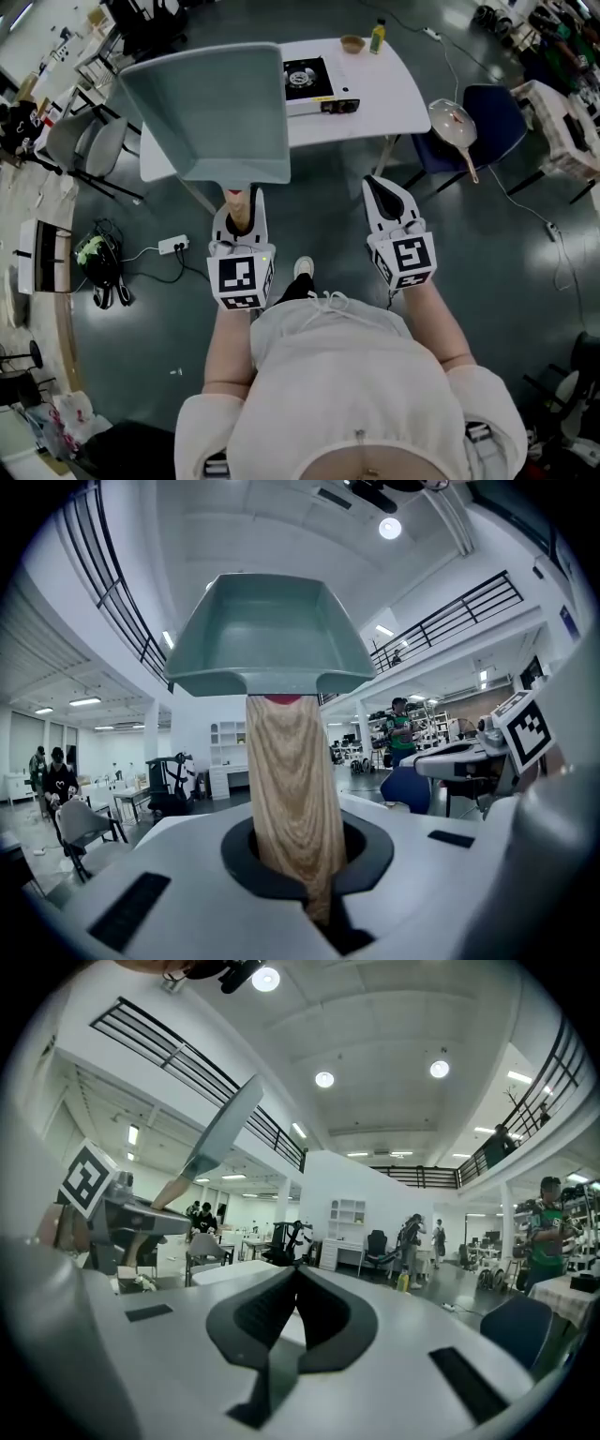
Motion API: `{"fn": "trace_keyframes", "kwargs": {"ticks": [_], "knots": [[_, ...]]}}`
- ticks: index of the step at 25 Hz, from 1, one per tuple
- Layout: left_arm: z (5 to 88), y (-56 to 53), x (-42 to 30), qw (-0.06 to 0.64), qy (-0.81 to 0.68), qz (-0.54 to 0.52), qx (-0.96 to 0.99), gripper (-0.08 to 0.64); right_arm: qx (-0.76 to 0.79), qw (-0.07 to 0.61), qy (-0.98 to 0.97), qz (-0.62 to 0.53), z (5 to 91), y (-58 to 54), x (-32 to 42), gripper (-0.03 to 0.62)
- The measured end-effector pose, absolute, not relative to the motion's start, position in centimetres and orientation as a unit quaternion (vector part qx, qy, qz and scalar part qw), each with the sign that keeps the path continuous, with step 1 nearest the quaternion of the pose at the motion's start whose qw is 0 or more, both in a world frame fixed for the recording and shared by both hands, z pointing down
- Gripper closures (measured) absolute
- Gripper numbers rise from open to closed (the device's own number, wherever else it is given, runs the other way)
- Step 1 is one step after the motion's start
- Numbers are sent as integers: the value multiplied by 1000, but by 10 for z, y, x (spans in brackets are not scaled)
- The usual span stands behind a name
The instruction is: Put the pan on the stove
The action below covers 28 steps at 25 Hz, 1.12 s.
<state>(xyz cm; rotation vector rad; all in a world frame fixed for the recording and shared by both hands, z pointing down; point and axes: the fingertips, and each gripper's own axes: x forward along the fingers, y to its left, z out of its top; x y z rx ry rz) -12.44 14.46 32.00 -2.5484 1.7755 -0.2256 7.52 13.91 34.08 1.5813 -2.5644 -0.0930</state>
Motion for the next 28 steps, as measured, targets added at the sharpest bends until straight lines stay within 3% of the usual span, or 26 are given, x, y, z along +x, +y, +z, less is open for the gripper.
{"fn": "trace_keyframes", "kwargs": {"ticks": [7,12,18,28], "knots": [[317,34,-159,30,549,-86,-831,541,549,63,-832,-35,331,30,45,588],[333,-23,-167,5,537,-89,-839,541,549,77,-832,-34,340,-22,29,588],[357,-75,-153,-26,523,-104,-846,541,547,112,-829,-33,359,-76,30,588],[399,-164,-103,-85,548,-140,-820,541,481,109,-870,-26,380,-193,56,588]]}}
